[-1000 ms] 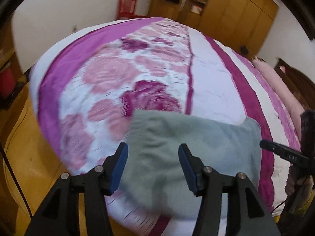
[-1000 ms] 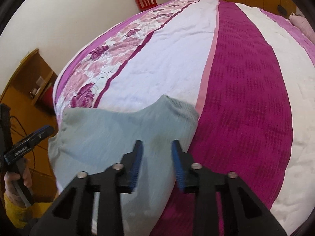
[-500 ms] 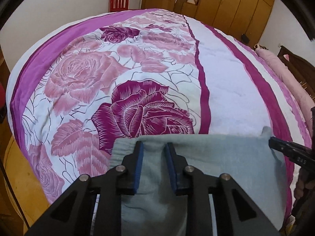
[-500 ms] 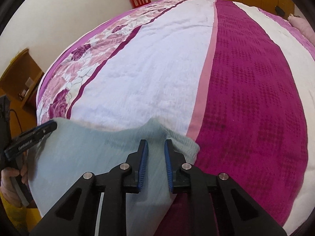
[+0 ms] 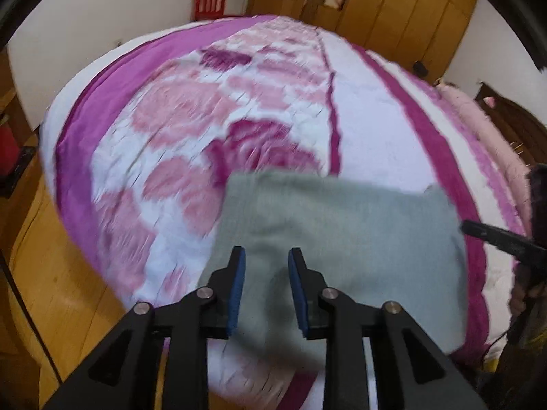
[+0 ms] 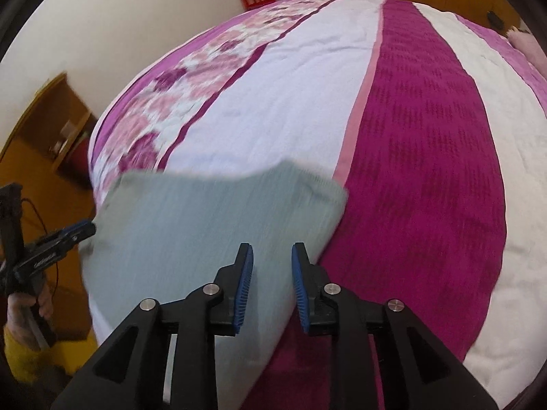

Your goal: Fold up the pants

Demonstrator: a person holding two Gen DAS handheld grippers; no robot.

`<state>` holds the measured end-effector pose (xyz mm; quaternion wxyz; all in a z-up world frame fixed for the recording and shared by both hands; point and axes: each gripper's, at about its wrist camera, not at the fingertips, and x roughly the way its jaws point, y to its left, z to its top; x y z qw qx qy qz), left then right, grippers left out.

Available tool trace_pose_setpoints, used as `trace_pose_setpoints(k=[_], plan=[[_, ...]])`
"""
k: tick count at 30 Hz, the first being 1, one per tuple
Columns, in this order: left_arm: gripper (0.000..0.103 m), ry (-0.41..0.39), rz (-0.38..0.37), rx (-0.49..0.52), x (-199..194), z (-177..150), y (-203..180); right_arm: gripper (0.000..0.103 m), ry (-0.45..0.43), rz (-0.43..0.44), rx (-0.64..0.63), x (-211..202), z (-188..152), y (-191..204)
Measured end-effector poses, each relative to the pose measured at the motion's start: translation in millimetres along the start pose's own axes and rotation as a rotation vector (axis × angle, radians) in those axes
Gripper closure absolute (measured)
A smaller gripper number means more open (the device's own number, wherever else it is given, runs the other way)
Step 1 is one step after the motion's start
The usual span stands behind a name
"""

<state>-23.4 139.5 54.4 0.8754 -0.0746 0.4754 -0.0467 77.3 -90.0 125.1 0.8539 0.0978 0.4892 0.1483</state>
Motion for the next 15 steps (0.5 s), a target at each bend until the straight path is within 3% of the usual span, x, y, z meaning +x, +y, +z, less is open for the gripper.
trace_pose_setpoints(k=[4,7,10,13,15], plan=[[0.07,0.048,0.059,-0.017,9,-22,13,0.078,0.037,-0.003,-0.023,4,-23,5],[0.056,0.057,0.066,-0.052,16,-28,24,0.076,0.064,-0.007,0.01,16,-31,1],[0.055,0.059,0.04,-0.095,16,-29,31,0.071,0.081,-0.012,0.058,24,-36,-5],[0.055,0.044,0.059,-0.07,7,-29,27,0.069,0.067,0.012,0.08,13,-38,-7],[0.055,0.029,0.064,-0.047,-4,-28,22,0.054,0.052,0.014,0.088,5,-40,-8]])
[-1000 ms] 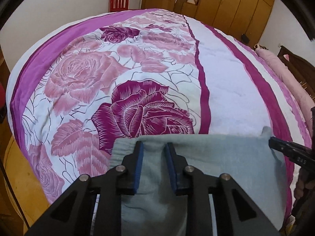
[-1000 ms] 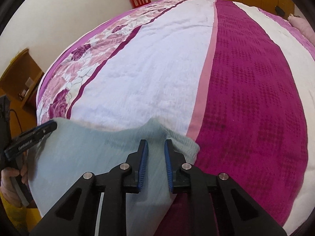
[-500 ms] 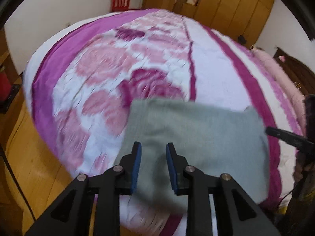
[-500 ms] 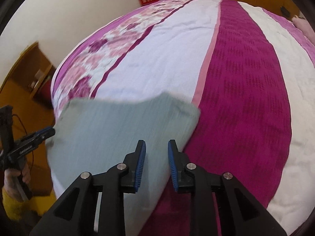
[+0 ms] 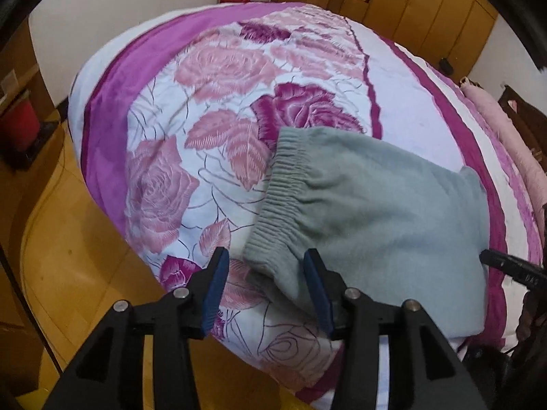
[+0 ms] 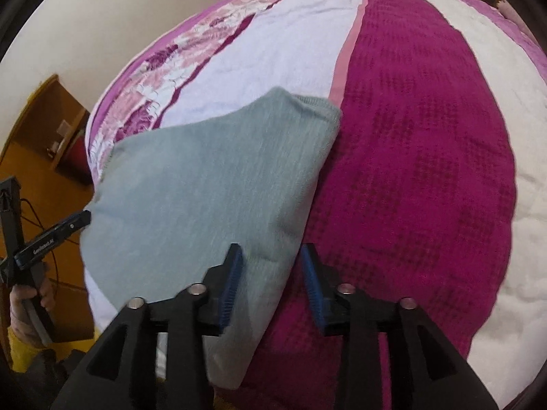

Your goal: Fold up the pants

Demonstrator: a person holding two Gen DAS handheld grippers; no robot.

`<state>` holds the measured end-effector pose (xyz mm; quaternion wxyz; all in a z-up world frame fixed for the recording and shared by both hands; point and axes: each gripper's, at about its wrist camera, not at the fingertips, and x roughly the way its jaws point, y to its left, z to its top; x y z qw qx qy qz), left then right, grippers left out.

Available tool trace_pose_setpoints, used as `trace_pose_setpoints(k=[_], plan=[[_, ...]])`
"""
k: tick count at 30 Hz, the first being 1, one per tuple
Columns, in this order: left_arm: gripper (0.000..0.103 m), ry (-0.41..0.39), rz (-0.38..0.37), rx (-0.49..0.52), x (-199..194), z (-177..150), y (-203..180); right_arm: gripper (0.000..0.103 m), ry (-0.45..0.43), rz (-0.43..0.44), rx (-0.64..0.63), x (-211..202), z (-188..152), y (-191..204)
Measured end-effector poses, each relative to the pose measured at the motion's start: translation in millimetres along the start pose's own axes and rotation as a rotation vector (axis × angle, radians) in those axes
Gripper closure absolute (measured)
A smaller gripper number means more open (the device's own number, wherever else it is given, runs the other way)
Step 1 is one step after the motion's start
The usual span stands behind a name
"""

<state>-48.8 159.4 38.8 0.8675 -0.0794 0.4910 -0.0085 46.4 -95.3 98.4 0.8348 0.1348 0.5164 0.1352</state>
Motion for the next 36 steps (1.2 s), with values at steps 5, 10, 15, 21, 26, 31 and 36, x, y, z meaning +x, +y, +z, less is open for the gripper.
trace_pose_setpoints(k=[5,10,15,21,26,31,36], plan=[[0.054,-0.03,-0.048,0.031,-18,1,-17,0.046,-0.002,0.07,0.086,-5,-10,-10],[0.052,-0.027,-0.088,0.085,-15,0,-44,0.046,0.076,0.165,0.19,17,-20,-23],[0.049,0.003,-0.088,0.128,-1,-7,-61,0.046,0.118,0.244,0.242,33,-26,-28],[0.042,-0.001,-0.078,0.128,4,-8,-60,0.058,0.104,0.346,0.285,43,-27,-31],[0.042,-0.002,-0.062,0.143,0,-6,-64,0.086,0.038,0.371,0.213,25,-21,-19],[0.042,-0.043,-0.136,0.198,-12,-1,-85,0.088,-0.063,0.355,0.048,-12,-9,9],[0.042,-0.04,-0.157,0.296,-8,1,-117,0.089,-0.116,0.374,-0.041,-43,3,30]])
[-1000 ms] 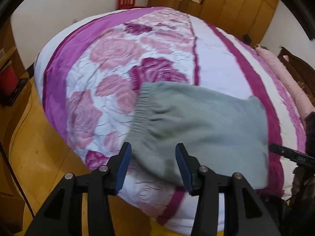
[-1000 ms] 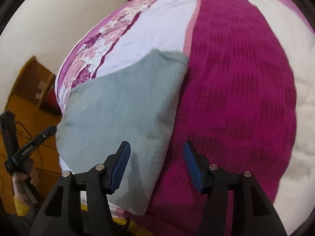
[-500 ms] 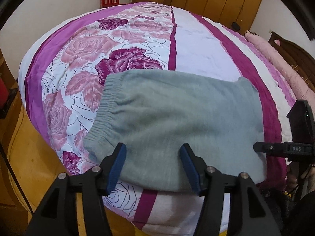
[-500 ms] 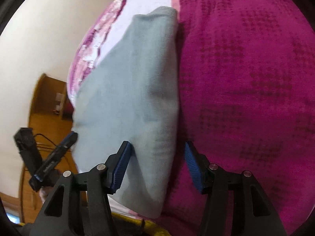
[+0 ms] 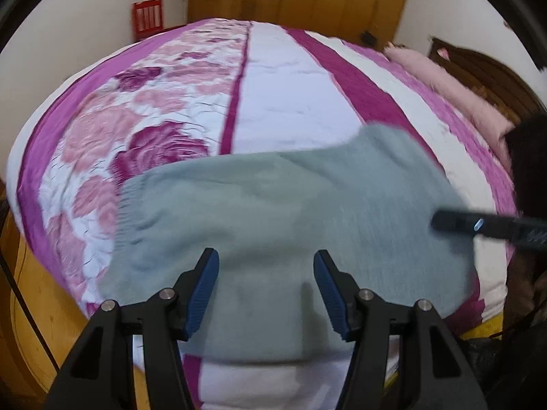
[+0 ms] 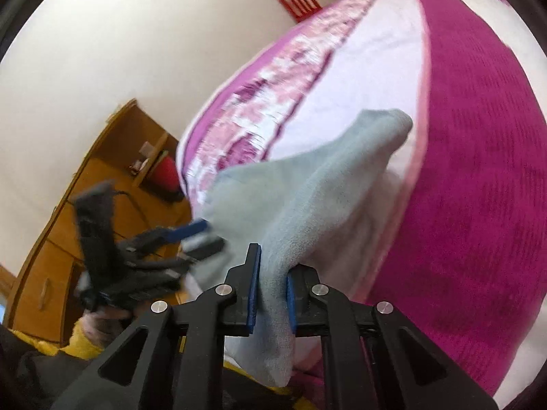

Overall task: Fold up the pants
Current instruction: 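Lift the folded edge with the right gripper and fold it over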

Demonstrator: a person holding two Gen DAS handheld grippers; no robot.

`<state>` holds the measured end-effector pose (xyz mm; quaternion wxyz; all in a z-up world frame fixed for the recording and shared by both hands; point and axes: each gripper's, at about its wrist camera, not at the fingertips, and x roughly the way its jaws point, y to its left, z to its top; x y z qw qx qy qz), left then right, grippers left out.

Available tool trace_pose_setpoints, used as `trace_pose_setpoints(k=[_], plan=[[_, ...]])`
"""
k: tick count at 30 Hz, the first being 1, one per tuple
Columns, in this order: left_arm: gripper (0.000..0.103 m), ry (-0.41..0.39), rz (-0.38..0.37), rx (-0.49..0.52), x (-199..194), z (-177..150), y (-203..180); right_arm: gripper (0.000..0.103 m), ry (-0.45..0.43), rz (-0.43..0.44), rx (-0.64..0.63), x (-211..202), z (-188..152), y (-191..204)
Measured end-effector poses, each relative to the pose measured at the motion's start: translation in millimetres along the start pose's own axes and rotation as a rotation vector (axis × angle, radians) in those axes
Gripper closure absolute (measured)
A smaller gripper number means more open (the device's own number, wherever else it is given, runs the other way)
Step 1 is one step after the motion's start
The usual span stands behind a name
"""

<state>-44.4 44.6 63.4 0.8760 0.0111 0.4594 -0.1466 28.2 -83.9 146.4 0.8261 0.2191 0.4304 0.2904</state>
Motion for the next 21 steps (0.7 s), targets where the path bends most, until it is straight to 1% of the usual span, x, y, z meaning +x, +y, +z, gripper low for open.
trace_pose_setpoints(k=[3,7,9,11,13,15,18,20,21], plan=[[0.042,0.048,0.019,0.027,16,-5,-9,0.09,-0.004,0.012,-0.022,-5,10,14],[0.042,0.043,0.033,0.048,19,-7,-13,0.09,0.021,-0.022,-0.079,4,18,32],[0.042,0.043,0.016,0.04,16,-8,-11,0.09,0.027,-0.022,-0.09,5,23,37],[0.042,0.033,-0.022,0.027,10,-10,-8,0.09,0.031,-0.017,-0.108,6,28,44],[0.042,0.037,-0.044,0.031,7,-14,-9,0.09,0.041,-0.01,-0.127,10,34,51],[0.042,0.037,-0.044,0.043,5,-18,-10,0.09,0.056,-0.008,-0.156,16,38,61],[0.042,0.027,-0.049,0.024,-5,-18,-4,0.09,0.075,-0.007,-0.2,23,44,76],[0.042,0.012,-0.022,0.015,-13,-17,4,0.09,0.085,-0.006,-0.225,30,47,84],[0.042,-0.001,0.014,0.015,-18,-16,11,0.09,0.089,-0.005,-0.235,33,49,88]])
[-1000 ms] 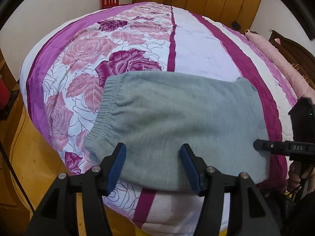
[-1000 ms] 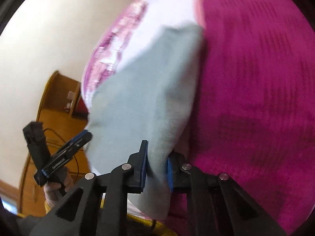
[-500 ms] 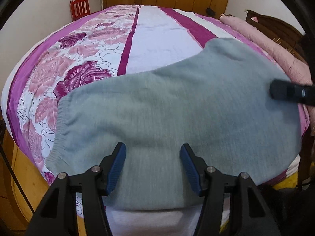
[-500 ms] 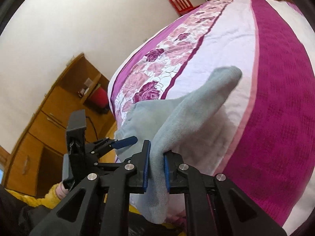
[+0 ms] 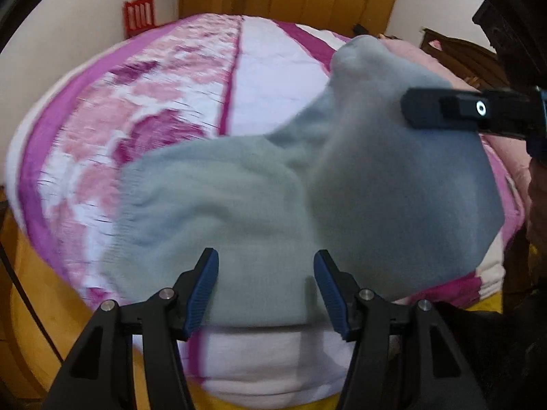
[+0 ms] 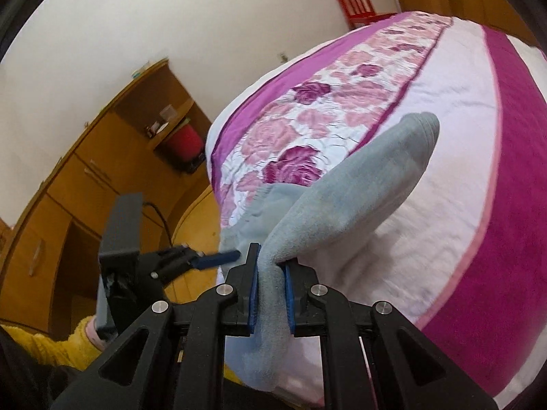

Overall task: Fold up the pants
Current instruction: 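Lift the folded edge with the right gripper and fold it over, then open the right gripper and release the folded sweatpants onto the bundle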

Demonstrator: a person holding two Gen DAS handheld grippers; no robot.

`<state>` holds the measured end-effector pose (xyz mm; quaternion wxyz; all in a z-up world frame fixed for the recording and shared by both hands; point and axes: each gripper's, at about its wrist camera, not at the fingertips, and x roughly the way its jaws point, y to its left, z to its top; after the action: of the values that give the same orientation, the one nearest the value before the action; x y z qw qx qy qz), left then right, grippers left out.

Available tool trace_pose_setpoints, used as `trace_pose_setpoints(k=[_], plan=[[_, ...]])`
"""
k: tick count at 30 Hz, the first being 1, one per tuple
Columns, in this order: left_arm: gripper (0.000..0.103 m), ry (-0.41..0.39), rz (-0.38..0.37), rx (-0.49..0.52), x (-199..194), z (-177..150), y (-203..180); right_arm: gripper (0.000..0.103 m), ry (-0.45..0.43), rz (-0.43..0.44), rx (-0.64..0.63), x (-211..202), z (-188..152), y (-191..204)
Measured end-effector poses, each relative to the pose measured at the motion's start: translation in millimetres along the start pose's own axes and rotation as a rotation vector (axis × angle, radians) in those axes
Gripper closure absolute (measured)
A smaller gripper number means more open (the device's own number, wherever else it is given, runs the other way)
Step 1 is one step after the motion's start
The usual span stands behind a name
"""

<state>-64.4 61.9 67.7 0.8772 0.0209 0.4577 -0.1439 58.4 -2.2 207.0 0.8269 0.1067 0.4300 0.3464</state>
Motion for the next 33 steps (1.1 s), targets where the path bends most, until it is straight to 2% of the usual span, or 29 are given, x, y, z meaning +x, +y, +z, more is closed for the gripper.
trace_pose_setpoints(k=[4,8,10,15,18,25,33], plan=[[0.039,-0.036,0.076,-0.058,-12,2,33,0.09,0.02,0.012,-0.033,11,9,14],[0.039,-0.039,0.132,-0.186,-9,-4,75,0.09,0.044,0.02,-0.065,26,19,27],[0.039,-0.033,0.127,-0.237,-3,-9,92,0.09,0.054,0.028,-0.068,33,24,31],[0.043,-0.014,0.047,-0.345,12,-23,116,0.09,0.097,0.054,-0.07,57,36,45],[0.051,-0.018,0.007,-0.344,17,-26,116,0.09,0.131,0.067,-0.069,78,42,53],[0.051,-0.035,-0.01,-0.337,18,-28,118,0.09,0.192,0.073,-0.036,125,53,61],[0.053,-0.042,0.028,-0.38,12,-39,137,0.09,0.241,0.08,-0.009,169,58,63]])
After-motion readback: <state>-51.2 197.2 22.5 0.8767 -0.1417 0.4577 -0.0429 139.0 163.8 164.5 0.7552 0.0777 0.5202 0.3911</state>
